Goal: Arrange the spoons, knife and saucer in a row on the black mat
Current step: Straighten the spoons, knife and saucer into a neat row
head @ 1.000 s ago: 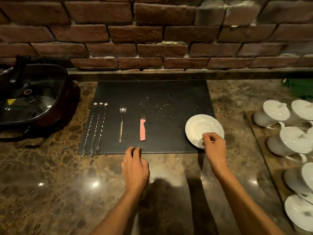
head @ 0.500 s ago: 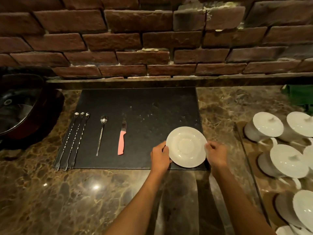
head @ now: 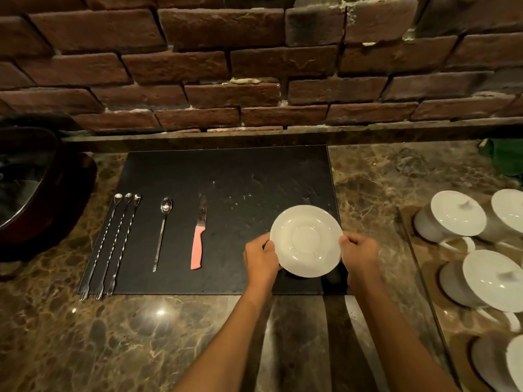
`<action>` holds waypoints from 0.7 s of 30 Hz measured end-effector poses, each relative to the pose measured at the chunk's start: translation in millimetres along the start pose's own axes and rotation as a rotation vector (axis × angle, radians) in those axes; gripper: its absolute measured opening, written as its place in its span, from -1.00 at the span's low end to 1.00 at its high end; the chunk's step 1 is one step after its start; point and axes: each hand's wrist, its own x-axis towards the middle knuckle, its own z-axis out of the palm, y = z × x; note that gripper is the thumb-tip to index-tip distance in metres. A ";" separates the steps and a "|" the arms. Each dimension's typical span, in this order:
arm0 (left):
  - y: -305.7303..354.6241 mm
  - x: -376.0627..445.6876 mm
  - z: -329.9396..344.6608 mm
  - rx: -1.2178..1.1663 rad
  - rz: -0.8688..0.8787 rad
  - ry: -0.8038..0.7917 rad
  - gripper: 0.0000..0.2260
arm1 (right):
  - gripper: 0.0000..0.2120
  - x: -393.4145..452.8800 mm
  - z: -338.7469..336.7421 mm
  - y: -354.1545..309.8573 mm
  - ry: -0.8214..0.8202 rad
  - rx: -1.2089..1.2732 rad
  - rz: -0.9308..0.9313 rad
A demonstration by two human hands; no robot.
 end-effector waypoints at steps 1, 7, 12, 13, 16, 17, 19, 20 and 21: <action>4.4 6.9 -1.5 0.003 0.013 -0.003 -0.77 | -0.73 2.0 4.3 -5.8 -0.016 0.018 -0.025; 17.6 49.4 -9.3 0.061 0.051 0.047 -0.82 | -0.70 17.6 33.6 -33.4 -0.074 0.037 -0.063; 15.0 62.5 -11.8 0.047 0.040 0.055 -0.80 | -0.68 24.1 46.9 -32.1 -0.069 -0.006 -0.076; 12.9 63.1 -12.5 0.036 0.048 0.047 -0.81 | -0.67 24.2 47.7 -30.1 -0.065 -0.010 -0.087; 11.7 62.7 -15.4 0.015 0.072 0.026 -0.81 | -0.72 21.9 47.3 -27.3 -0.060 -0.042 -0.107; 11.4 63.1 -16.2 0.013 0.081 0.021 -0.80 | -0.74 21.8 47.0 -26.5 -0.059 -0.053 -0.120; 10.9 63.9 -16.9 0.030 0.093 0.017 -0.78 | -0.75 21.6 46.2 -25.9 -0.057 -0.053 -0.127; 11.8 63.6 -17.2 0.045 0.096 0.024 -0.77 | -0.75 20.3 45.8 -26.8 -0.059 -0.051 -0.130; 11.6 64.6 -16.8 0.054 0.100 0.033 -0.76 | -0.75 20.3 45.9 -26.4 -0.063 -0.043 -0.139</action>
